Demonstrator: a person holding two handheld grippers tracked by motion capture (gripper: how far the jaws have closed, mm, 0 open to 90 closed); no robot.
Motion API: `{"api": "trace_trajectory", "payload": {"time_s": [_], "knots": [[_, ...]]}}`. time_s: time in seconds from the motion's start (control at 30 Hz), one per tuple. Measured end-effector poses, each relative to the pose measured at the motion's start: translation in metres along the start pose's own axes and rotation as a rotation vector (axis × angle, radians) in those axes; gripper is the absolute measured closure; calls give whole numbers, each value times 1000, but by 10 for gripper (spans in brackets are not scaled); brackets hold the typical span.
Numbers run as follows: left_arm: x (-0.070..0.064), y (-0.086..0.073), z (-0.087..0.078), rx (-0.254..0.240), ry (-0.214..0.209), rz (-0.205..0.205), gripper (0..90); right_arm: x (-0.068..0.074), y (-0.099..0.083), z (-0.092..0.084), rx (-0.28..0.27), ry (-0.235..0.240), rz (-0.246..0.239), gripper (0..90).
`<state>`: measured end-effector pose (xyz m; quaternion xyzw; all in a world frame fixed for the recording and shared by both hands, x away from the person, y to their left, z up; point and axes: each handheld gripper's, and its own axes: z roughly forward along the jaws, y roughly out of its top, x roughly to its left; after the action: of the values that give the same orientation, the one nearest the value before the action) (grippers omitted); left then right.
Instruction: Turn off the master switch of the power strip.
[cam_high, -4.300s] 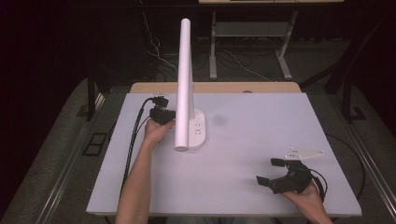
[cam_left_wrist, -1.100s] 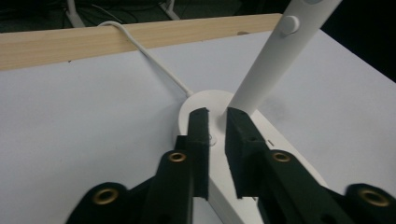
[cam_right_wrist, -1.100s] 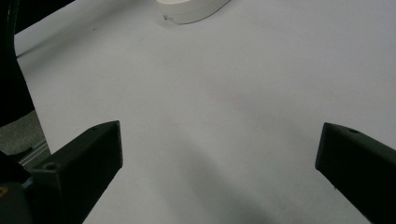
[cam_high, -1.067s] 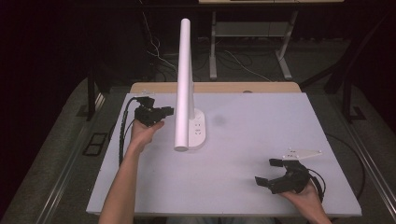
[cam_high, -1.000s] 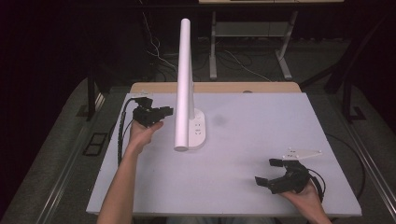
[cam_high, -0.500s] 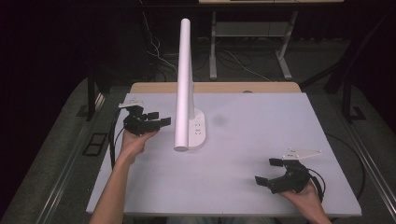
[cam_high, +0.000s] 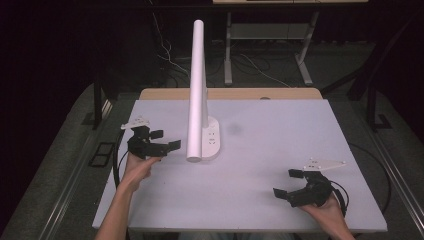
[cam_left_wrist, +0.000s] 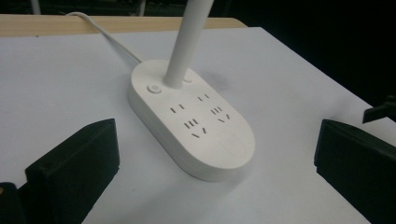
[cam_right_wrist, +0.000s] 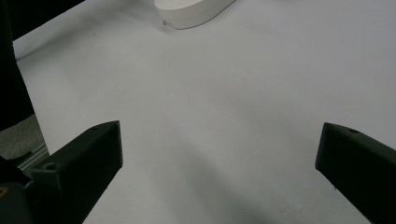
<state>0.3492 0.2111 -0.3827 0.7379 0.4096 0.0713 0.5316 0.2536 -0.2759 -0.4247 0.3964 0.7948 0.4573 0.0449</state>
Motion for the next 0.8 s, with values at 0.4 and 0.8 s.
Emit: {"api": "trace_trajectory", "payload": {"time_s": [0.4, 0.8], "knots": [[-21, -30, -18, -18, -8, 21, 0, 0, 0, -1, -5, -1, -2, 0], [-47, -60, -27, 6, -35, 54, 0, 2, 1, -4, -16, -1, -4, 0]]}}
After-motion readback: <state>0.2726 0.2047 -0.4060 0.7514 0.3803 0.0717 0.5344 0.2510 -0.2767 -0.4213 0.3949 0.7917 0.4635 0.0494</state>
